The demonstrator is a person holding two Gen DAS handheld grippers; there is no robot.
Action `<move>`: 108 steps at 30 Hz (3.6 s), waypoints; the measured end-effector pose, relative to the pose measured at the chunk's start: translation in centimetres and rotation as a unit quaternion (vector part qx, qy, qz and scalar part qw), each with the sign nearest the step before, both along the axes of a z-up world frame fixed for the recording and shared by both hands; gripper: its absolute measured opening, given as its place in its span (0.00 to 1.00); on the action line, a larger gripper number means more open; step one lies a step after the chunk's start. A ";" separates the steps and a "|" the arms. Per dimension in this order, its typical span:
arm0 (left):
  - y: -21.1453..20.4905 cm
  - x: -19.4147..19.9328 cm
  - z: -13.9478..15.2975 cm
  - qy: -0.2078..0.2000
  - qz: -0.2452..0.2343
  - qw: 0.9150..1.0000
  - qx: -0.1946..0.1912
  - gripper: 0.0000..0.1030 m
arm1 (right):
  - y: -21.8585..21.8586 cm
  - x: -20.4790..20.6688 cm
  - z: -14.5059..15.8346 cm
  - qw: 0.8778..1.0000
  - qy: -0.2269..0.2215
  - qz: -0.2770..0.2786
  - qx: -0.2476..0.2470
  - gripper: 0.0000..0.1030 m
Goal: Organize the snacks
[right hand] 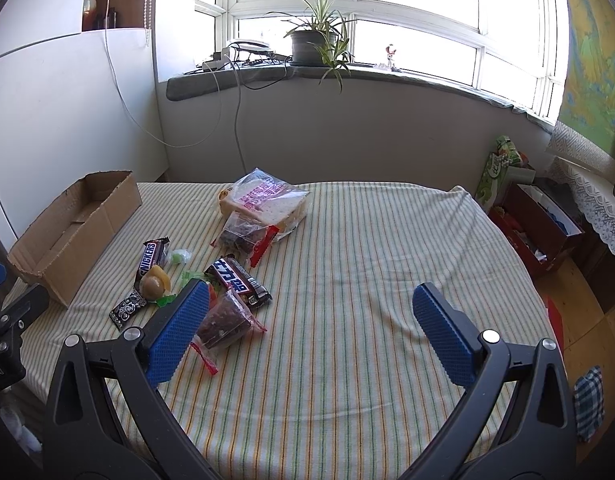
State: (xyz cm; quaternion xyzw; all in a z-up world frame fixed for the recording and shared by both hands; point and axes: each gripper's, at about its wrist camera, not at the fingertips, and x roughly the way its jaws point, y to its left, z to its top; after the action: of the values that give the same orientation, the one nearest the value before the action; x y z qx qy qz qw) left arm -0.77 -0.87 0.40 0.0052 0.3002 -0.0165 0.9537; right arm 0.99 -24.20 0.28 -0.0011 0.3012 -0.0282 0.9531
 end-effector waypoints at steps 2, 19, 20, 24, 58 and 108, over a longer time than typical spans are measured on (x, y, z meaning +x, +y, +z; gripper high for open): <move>0.0 0.0 0.0 0.000 0.000 1.000 0.000 0.97 | 0.1 0.1 -0.2 1.000 0.000 0.002 0.000 1.00; 0.0 0.5 -1.1 0.017 -0.011 1.000 -0.006 0.91 | 0.6 0.7 -1.3 1.000 0.015 0.024 0.005 0.92; 0.0 0.5 -1.2 0.020 -0.012 1.000 -0.009 0.90 | 0.6 0.7 -1.3 1.000 0.016 0.026 0.006 0.91; 0.4 1.1 -2.0 0.040 -0.020 0.999 -0.027 0.82 | 0.6 0.8 -1.7 0.999 0.022 0.041 0.015 0.85; -5.0 5.5 -8.3 0.147 -0.178 0.972 -0.042 0.29 | 1.8 7.8 -9.1 0.943 0.205 0.136 0.222 0.60; 10.1 6.6 -1.9 0.028 -0.006 0.998 -0.065 0.23 | 14.5 9.7 -0.1 0.951 0.100 0.268 0.118 0.46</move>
State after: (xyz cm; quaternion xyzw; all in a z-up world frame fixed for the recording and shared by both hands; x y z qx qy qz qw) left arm 5.84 9.19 -1.53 -0.0552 0.3248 -0.0413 0.9433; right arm 10.66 -9.69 0.22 0.0276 0.3846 0.2640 0.8841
